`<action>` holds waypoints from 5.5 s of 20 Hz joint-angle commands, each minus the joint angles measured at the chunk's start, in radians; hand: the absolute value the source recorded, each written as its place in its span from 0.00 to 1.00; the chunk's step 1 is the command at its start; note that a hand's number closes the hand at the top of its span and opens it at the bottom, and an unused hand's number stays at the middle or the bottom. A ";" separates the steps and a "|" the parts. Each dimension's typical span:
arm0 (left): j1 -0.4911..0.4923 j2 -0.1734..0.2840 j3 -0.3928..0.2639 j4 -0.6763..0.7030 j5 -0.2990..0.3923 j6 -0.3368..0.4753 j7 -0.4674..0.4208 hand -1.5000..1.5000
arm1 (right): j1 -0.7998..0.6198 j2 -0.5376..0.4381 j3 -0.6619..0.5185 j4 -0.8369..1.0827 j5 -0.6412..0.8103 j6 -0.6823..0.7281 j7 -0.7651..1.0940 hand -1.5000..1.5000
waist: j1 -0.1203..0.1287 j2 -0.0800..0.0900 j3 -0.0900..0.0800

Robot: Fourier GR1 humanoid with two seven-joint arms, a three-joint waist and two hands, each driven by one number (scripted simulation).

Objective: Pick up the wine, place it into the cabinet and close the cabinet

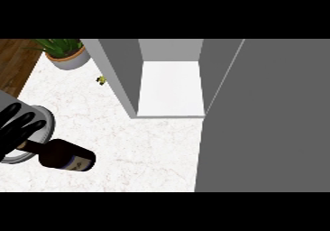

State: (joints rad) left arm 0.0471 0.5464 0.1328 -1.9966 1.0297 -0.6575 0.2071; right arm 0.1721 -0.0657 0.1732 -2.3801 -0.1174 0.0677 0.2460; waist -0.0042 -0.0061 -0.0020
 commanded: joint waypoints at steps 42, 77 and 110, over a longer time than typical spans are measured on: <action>-0.091 0.011 0.177 0.346 0.053 -0.208 0.202 0.00 | -0.223 -0.085 0.292 -0.334 0.242 -0.338 0.511 0.00 | -0.012 0.003 0.000; -0.225 -0.251 0.325 0.862 -0.898 -0.468 -0.367 0.00 | -0.286 -0.179 0.438 -0.235 0.299 -0.504 0.433 0.00 | -0.029 0.007 -0.003; -0.255 -0.222 0.044 1.223 -1.051 -0.387 -0.813 1.00 | -0.251 -0.313 0.424 -0.271 0.222 -0.542 0.376 0.00 | -0.031 0.003 -0.003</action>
State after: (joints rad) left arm -0.2125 0.3316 0.2026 -0.7918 -0.0158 -0.9062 -0.4347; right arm -0.1130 -0.3508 0.5841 -2.4999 0.0640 -0.4788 0.5719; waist -0.0358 -0.0016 -0.0043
